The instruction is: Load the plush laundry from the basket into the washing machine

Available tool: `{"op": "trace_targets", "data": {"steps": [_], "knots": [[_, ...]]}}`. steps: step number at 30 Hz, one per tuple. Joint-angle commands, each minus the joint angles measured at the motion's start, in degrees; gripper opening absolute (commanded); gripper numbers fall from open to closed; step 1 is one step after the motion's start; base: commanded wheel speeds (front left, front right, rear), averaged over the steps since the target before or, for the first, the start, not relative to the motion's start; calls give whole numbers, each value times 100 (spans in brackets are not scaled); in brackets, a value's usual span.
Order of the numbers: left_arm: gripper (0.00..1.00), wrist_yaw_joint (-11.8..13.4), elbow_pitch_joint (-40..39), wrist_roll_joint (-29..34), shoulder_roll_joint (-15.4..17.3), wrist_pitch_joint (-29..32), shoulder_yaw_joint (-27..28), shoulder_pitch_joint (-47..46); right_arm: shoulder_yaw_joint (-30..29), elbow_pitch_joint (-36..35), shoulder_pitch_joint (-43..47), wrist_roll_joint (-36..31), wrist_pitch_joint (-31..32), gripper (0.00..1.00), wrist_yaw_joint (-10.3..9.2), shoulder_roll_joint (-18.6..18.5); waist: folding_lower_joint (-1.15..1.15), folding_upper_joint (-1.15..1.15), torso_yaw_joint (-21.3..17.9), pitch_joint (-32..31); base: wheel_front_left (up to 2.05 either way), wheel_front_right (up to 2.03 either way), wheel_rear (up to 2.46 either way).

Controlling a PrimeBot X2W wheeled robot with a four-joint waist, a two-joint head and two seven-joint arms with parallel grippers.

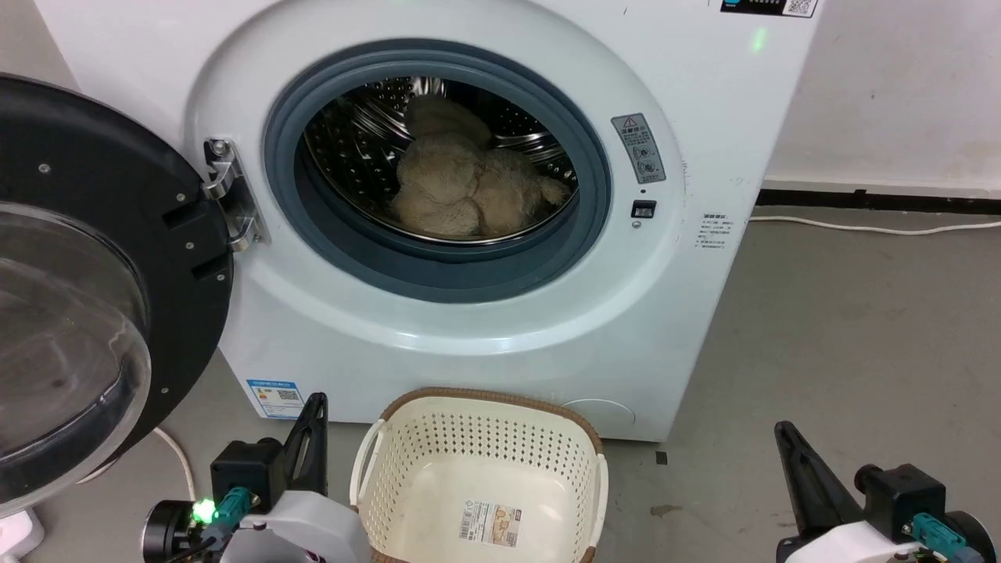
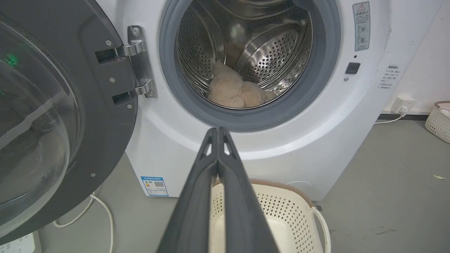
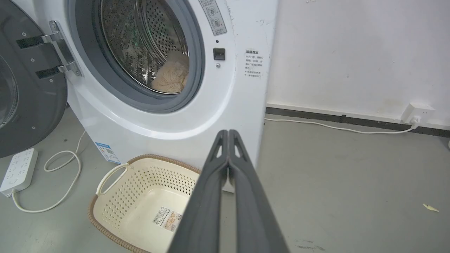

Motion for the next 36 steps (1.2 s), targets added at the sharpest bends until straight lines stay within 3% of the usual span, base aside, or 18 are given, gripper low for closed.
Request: {"op": "trace_targets", "data": {"steps": [1, 36], "knots": [[0, -21, -59, 63, -16, 28, 47, 72, 12, -47, -127, -65, 28, 0, -3, -1, 0, 0, 0, 4, 0, 0, 0], [0, -108, -407, 552, -197, 294, 378, 100, 61, -202, -376, -353, 346, 0, -4, -1, 0, 0, -3, 110, 0, 0, 0]]}}
